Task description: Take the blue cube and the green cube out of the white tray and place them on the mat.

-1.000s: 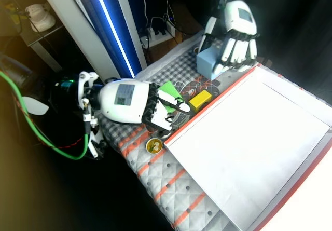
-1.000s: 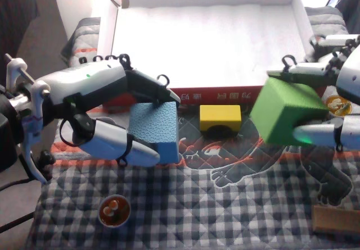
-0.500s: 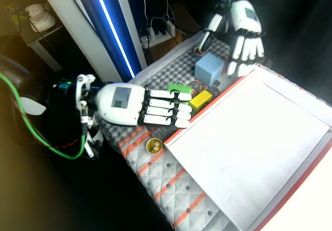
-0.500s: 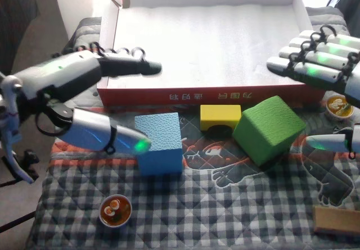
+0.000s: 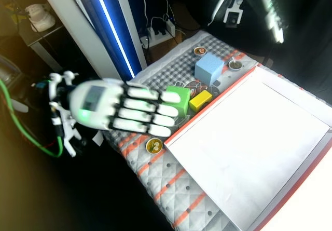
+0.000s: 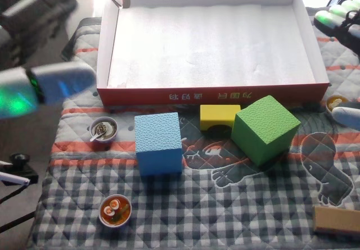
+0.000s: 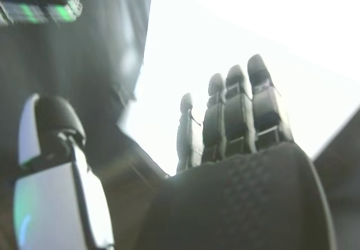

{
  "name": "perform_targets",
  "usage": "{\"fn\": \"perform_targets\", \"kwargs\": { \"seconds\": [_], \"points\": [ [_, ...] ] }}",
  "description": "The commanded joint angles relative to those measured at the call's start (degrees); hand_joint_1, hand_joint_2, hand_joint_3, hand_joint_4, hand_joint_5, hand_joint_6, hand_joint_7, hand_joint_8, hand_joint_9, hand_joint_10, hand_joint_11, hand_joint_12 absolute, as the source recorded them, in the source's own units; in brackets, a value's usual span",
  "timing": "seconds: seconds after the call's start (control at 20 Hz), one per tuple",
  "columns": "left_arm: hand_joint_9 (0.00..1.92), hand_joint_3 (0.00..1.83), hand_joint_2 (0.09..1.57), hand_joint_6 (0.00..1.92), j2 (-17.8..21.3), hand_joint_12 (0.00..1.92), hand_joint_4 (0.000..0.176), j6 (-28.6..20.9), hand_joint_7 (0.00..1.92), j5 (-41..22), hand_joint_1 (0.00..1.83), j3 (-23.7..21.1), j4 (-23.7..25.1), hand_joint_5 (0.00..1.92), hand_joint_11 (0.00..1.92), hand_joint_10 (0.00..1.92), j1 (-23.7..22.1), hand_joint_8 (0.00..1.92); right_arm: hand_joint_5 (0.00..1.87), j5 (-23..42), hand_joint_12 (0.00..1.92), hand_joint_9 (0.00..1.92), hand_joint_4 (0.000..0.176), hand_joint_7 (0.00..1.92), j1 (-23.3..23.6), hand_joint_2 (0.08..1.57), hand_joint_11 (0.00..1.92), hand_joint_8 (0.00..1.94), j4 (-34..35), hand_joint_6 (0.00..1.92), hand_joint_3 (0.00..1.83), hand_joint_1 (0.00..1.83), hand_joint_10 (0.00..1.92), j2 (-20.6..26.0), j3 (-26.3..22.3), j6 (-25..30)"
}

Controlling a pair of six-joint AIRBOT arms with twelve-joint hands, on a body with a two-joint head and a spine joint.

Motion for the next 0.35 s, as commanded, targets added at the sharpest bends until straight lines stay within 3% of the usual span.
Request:
{"fn": "perform_targets", "kwargs": {
  "seconds": [0.0,0.05,0.1,0.15,0.2,0.25,0.3],
  "points": [
    [0.01,0.00,0.86,0.00,-0.4,0.00,0.129,-3.1,0.08,-13.0,0.74,0.6,-0.3,0.11,0.00,0.00,0.5,0.00,0.07,11.7,0.01,0.10,0.064,0.11,0.2,1.22,0.02,0.01,2.4,0.01,0.00,0.58,0.01,0.3,0.1,0.5],
    [0.04,0.00,0.86,0.00,-1.1,0.03,0.101,-5.9,0.09,-17.1,0.81,1.0,-1.6,0.10,0.06,0.01,1.8,0.01,0.13,14.8,0.03,0.19,0.072,0.20,-0.5,1.17,0.07,0.01,3.4,0.01,0.00,0.57,0.01,0.4,0.0,0.6],
    [0.05,0.00,0.87,0.00,-1.8,0.03,0.136,-8.2,0.09,-20.9,0.78,1.4,-2.8,0.05,0.06,0.02,2.9,0.00,0.14,16.7,0.06,0.25,0.050,0.25,-0.5,1.14,0.14,0.01,4.0,0.00,0.00,0.56,0.01,0.4,-0.2,0.6],
    [0.05,0.01,0.89,0.00,-2.2,0.02,0.159,-9.8,0.09,-23.7,0.76,1.5,-3.3,0.03,0.05,0.02,3.7,0.00,0.12,18.0,0.06,0.25,0.061,0.25,-0.7,1.15,0.15,0.00,4.3,0.00,0.00,0.47,0.01,0.4,-0.3,0.6],
    [0.10,0.01,0.91,0.00,-2.6,0.05,0.151,-12.5,0.11,-28.6,0.66,1.5,-3.4,0.00,0.12,0.03,5.1,0.01,0.14,20.2,0.09,0.29,0.048,0.29,-1.1,1.14,0.21,0.01,4.4,0.01,0.00,0.49,0.02,0.5,-0.6,0.6],
    [0.11,0.01,0.93,0.00,-2.8,0.06,0.156,-14.8,0.11,-31.3,0.62,1.4,-3.4,0.00,0.11,0.01,5.9,0.00,0.10,21.9,0.08,0.25,0.031,0.23,-1.3,1.16,0.19,0.00,4.4,0.00,0.01,0.49,0.00,0.7,-0.8,0.6],
    [0.14,0.01,0.99,0.00,-2.7,0.10,0.172,-17.6,0.11,-31.3,0.46,1.5,-3.2,0.00,0.16,0.01,5.8,0.00,0.07,25.2,0.05,0.22,0.094,0.18,-1.3,1.19,0.13,0.00,4.0,0.00,0.01,0.52,0.00,1.1,-1.2,0.6]
  ]
}}
